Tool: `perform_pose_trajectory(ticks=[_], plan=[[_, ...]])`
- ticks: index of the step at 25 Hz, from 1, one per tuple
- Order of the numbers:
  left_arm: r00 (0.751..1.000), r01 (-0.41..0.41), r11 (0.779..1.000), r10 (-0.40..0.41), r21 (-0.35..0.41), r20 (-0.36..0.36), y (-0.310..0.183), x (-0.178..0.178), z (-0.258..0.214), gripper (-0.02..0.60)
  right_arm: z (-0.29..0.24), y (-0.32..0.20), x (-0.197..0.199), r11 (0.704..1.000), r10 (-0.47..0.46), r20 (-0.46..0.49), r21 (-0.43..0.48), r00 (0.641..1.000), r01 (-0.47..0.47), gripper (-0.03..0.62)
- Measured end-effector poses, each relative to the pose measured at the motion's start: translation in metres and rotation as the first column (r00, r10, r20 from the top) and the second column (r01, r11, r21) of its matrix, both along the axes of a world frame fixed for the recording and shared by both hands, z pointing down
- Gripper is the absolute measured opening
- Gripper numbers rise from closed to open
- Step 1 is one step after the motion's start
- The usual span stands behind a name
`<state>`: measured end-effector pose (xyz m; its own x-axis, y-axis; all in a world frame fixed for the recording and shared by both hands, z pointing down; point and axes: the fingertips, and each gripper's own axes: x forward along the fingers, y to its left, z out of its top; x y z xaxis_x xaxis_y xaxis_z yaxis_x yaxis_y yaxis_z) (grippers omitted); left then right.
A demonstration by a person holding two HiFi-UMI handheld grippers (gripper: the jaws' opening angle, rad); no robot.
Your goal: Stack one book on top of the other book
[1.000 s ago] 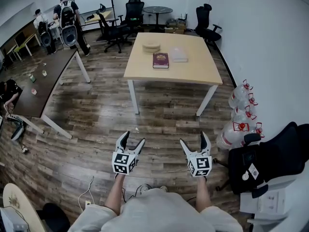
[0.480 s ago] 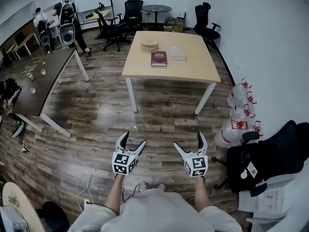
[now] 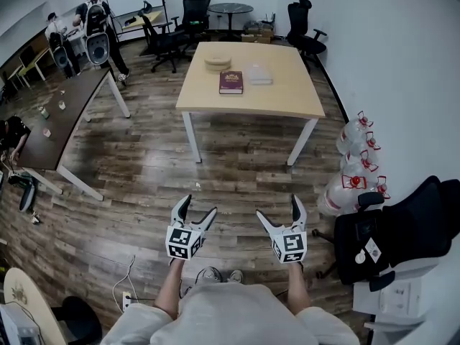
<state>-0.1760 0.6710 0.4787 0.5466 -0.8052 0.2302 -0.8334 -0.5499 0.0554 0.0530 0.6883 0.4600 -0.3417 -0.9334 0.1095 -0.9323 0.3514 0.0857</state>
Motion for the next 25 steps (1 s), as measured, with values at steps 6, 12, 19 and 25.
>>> perform_pose_trajectory(ticks=[6, 12, 19, 25], plan=[[1.0, 0.013, 1.0, -0.013, 0.002, -0.009, -0.009, 0.014, 0.004, 0.383, 0.004, -0.007, 0.013, 1.0, -0.014, -0.008, -0.01, 1.0, 0.014, 0.497], [1.0, 0.003, 1.0, -0.003, -0.012, -0.01, -0.029, 0.022, 0.012, 0.383, 0.009, -0.027, 0.02, 1.0, -0.011, -0.007, -0.016, 1.0, 0.01, 0.495], [1.0, -0.018, 1.0, 0.018, 0.0, -0.014, -0.082, 0.025, 0.015, 0.382, 0.011, -0.072, 0.027, 1.0, 0.019, -0.017, -0.009, 1.0, -0.019, 0.494], [0.997, -0.069, 0.998, 0.069, -0.003, -0.02, -0.146, 0.036, 0.023, 0.382, 0.014, -0.129, 0.025, 0.999, 0.043, -0.024, -0.011, 0.999, -0.043, 0.494]])
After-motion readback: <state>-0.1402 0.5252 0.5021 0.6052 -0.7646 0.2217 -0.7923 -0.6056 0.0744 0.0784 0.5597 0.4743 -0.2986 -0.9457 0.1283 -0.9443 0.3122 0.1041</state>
